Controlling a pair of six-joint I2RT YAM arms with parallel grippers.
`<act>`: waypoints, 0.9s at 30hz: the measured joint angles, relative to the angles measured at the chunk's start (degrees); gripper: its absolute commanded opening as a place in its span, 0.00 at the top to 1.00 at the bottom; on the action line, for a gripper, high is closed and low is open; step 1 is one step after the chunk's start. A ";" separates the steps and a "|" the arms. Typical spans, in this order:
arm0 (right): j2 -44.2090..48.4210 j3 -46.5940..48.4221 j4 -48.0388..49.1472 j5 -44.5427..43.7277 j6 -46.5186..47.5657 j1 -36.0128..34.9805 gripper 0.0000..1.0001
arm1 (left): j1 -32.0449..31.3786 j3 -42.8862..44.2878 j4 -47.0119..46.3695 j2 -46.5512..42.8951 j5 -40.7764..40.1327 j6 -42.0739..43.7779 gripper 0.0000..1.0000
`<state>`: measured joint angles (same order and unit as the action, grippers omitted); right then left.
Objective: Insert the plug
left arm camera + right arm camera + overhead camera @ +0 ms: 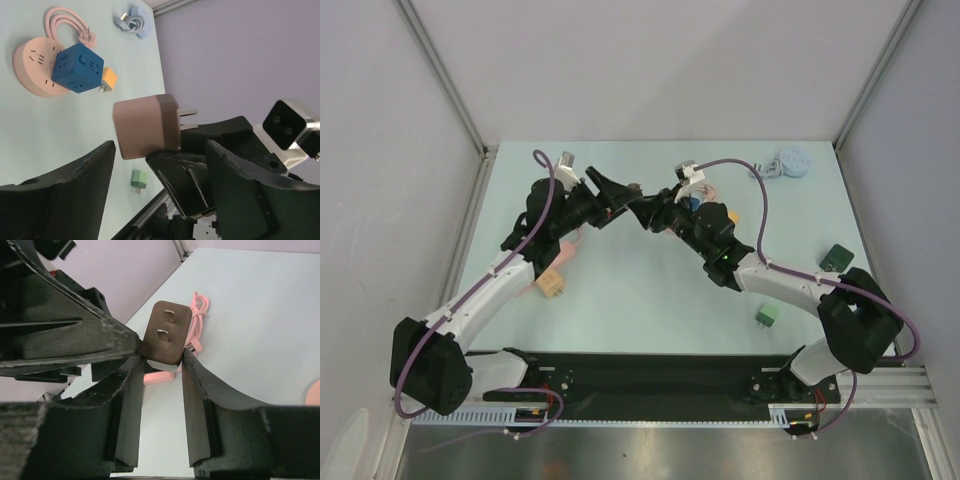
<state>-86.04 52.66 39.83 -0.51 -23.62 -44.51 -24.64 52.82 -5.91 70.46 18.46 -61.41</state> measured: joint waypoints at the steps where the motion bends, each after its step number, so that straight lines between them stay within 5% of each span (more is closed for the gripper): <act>1: 0.02 -0.33 0.22 0.13 -0.02 0.02 1.00 | 0.00 0.00 0.04 -0.26 0.24 0.24 0.21; 9: 2.38 -4.44 2.80 4.74 -3.96 3.13 1.00 | 0.07 0.24 0.59 -2.34 2.93 5.73 0.25; 14: 5.53 -10.38 9.22 13.29 -13.33 9.60 1.00 | 2.29 0.17 -3.45 -3.10 12.07 8.83 0.29; 20: 7.82 -13.22 20.28 23.12 -25.49 13.90 1.00 | 4.15 -3.63 -15.96 -4.79 20.65 8.15 0.28; 27: 7.06 -13.42 31.82 27.39 -39.23 14.21 1.00 | 3.87 -11.13 -40.85 -4.09 24.00 -2.40 0.30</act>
<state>-78.98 39.24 71.66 26.87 -62.85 -30.30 -20.78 41.69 -46.76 66.37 42.46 -63.81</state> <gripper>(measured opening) 0.369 0.687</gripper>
